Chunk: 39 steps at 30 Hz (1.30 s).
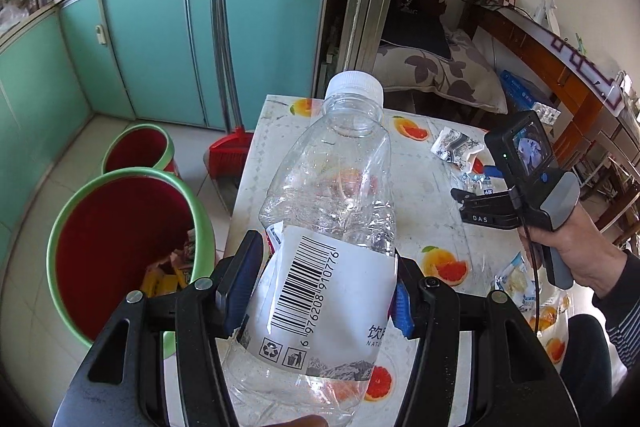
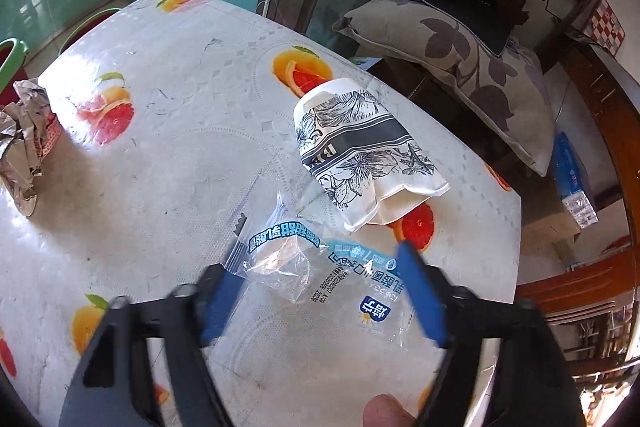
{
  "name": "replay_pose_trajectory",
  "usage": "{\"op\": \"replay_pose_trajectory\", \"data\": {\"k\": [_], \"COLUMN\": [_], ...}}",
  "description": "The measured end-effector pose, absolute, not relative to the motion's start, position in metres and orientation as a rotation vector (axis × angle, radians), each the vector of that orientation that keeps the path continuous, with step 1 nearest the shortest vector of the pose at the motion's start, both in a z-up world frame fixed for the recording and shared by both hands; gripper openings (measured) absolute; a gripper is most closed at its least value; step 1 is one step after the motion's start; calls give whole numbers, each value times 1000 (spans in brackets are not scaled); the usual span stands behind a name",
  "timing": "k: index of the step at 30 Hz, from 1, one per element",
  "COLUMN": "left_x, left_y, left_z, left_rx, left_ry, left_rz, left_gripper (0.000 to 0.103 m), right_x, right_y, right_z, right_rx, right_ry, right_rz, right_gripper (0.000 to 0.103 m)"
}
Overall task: Collect trash
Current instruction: 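Grasp the clear plastic bag with the right tool while the left tool holds the bottle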
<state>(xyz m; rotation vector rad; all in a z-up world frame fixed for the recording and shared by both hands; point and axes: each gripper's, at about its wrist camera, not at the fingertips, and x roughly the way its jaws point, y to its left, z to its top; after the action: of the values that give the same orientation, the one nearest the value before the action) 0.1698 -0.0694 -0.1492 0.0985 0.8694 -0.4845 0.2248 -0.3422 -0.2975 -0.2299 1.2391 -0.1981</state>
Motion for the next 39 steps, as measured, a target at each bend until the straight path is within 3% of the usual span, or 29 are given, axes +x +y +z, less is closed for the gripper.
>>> {"op": "replay_pose_trajectory", "data": {"k": [2,7,8,17,25,33,39], "left_x": [169,167,166,165,166,194,232], "left_y": [-67,-65,-66,-63,-47,16,65], "left_z": [-150,-150,-150,-146,-136,-129,-158], "left_rx": [99,99,101,97,76,42,12], "left_ry": [870,867,866,859,841,823,893], "left_rz": [-481,-485,-485,-484,-458,-318,-217], "left_gripper": [55,55,55,55,55,55,55], "right_x": [225,222,221,206,181,174,186], "right_y": [-342,-344,-344,-336,-306,-250,-204], "right_z": [-302,-300,-299,-271,-212,-172,-154], "right_rx": [-261,-242,-245,-230,-186,-141,-120], "right_ry": [1258,1247,1246,1186,1076,994,953], "right_rz": [-226,-245,-251,-261,-218,-115,-44], "right_gripper": [26,10,2,1,1,1,1]}}
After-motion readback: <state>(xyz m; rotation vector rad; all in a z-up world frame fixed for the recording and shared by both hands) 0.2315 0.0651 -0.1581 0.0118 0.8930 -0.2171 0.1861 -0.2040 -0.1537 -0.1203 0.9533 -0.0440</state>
